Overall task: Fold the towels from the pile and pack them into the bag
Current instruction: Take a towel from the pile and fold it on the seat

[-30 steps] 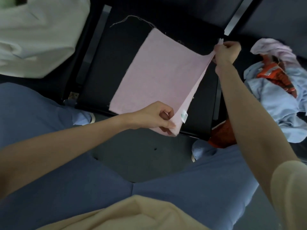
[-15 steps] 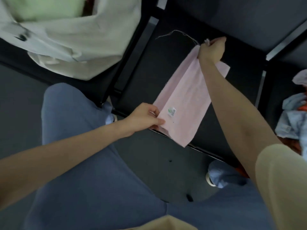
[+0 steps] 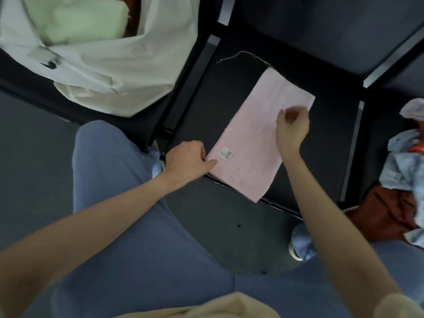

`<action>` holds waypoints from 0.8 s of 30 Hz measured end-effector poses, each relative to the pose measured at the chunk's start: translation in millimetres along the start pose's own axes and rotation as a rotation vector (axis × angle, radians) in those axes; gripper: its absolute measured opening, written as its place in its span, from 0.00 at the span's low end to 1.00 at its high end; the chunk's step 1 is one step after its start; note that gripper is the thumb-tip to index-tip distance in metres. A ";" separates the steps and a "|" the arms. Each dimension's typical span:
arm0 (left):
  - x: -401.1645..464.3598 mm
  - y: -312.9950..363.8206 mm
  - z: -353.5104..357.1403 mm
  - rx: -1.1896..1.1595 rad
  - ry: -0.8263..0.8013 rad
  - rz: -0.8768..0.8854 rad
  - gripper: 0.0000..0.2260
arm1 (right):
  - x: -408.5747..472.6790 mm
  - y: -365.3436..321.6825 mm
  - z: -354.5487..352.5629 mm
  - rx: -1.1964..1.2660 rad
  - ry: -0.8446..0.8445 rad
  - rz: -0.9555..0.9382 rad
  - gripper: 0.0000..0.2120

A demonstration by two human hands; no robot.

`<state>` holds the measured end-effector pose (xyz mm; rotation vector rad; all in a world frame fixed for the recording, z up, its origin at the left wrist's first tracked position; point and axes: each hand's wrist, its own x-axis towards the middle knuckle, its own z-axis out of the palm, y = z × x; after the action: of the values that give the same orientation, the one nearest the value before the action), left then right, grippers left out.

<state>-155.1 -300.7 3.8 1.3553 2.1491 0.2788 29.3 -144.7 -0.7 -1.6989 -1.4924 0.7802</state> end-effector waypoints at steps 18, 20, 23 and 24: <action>-23.3 26.5 4.8 -0.409 -0.240 -0.173 0.07 | -135.3 42.3 -77.1 -0.045 -0.264 0.440 0.13; -33.3 30.5 -0.3 -0.537 -0.337 -0.230 0.07 | -143.1 33.7 -91.3 0.094 -0.269 0.506 0.09; -42.4 35.9 -6.6 -0.659 -0.339 -0.277 0.02 | -149.7 25.9 -106.1 0.303 -0.263 0.605 0.09; -41.9 36.4 -7.7 -0.713 -0.310 -0.279 0.04 | -148.2 23.6 -110.4 0.372 -0.250 0.630 0.09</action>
<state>-118.5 -319.6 41.8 0.6363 1.7012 0.6061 112.4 -307.2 36.5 -1.8282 -0.8625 1.5418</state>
